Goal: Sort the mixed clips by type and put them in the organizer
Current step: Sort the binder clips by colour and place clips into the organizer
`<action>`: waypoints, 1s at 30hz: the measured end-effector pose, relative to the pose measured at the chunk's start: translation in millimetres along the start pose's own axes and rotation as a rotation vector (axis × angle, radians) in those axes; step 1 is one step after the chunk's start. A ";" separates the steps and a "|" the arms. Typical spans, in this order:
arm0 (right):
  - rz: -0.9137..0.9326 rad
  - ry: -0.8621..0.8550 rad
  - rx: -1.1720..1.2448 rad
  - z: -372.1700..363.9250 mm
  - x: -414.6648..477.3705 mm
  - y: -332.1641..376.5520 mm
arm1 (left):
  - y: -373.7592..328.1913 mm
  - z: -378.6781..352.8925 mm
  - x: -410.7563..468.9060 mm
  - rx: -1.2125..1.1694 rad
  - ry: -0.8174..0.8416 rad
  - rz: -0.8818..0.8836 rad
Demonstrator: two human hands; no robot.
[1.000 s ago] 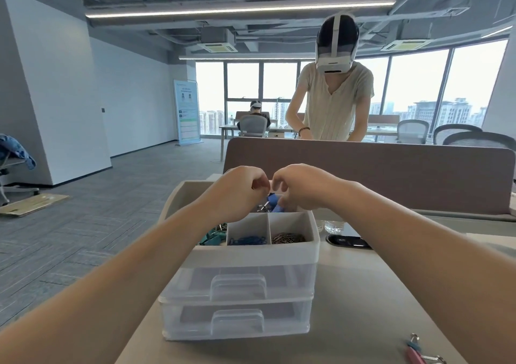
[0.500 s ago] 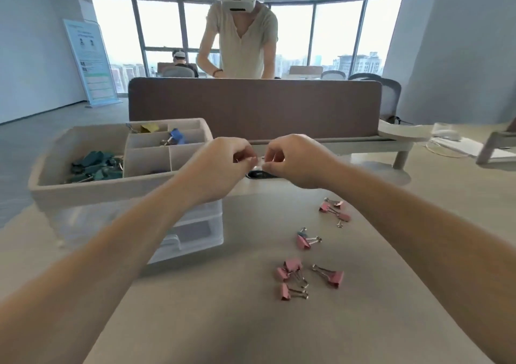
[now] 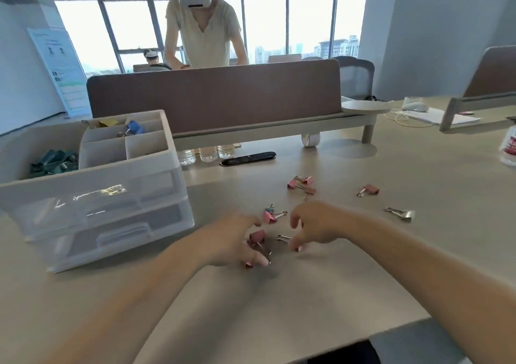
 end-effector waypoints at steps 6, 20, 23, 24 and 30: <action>0.024 0.023 -0.075 -20.8 9.8 4.4 | 6.5 -13.0 4.0 0.036 -0.012 0.044; 0.152 -0.193 -0.002 -1.2 28.4 45.5 | 19.7 -11.1 18.8 -0.060 -0.077 -0.023; 0.152 -0.198 -0.004 -7.1 36.5 54.5 | 23.3 -11.9 18.6 -0.108 -0.082 -0.017; 0.151 -0.200 -0.020 -9.1 37.6 55.6 | 22.0 -11.6 18.4 -0.108 -0.084 -0.014; 0.114 -0.207 -0.105 -18.6 43.3 61.0 | 20.1 -8.6 15.3 -0.103 -0.120 -0.027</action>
Point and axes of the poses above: each hand's wrist, its own x-axis towards the middle knuckle, its own z-axis out of the back of the hand, y = z × x, the point moved 10 cm from there along x, towards the middle knuckle, and after that the axes turned 12 degrees about z, right-handed, at the moved point
